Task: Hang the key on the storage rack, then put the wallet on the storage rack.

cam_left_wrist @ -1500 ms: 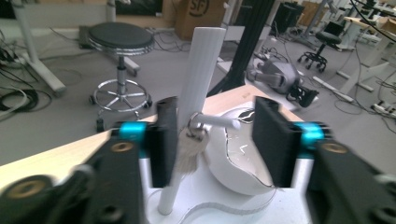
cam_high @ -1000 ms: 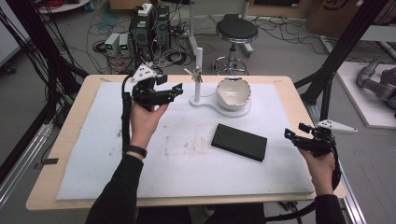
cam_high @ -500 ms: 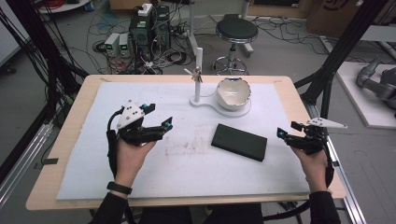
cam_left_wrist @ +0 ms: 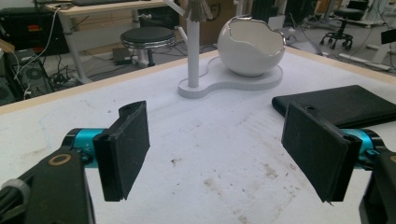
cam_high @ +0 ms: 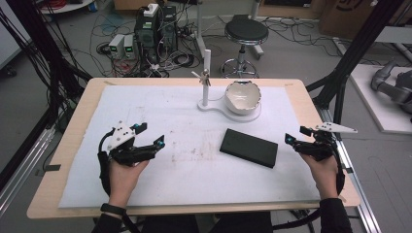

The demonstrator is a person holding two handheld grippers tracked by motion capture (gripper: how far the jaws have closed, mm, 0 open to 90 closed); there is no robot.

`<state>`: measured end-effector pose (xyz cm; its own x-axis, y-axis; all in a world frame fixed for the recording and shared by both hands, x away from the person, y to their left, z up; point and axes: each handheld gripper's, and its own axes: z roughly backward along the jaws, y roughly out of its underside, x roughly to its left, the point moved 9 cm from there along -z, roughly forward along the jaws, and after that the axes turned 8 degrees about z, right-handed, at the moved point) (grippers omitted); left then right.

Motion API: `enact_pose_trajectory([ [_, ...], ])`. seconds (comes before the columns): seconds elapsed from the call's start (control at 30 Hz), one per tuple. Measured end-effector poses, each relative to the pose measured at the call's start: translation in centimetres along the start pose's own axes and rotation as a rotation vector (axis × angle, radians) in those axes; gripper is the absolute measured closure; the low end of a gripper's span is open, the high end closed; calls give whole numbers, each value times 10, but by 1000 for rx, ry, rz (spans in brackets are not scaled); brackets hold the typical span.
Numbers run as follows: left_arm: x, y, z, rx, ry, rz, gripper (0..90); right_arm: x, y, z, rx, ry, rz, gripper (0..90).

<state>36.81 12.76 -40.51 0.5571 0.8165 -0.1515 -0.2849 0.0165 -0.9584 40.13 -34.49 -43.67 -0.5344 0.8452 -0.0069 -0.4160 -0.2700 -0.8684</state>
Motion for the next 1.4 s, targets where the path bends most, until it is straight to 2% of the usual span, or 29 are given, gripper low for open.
enact_pose_trajectory([
  [0.8,-11,5,-4,15,31,-23,233,0,-3,3,-8,-4,9,212],
  [1.07,-9,9,-5,27,44,2,233,1,-2,2,-15,-3,6,209],
  [1.33,-12,9,-7,29,49,-14,233,2,0,0,-11,-10,14,210],
  [1.4,-14,9,-8,22,53,-4,233,3,1,2,-8,-11,15,210],
])
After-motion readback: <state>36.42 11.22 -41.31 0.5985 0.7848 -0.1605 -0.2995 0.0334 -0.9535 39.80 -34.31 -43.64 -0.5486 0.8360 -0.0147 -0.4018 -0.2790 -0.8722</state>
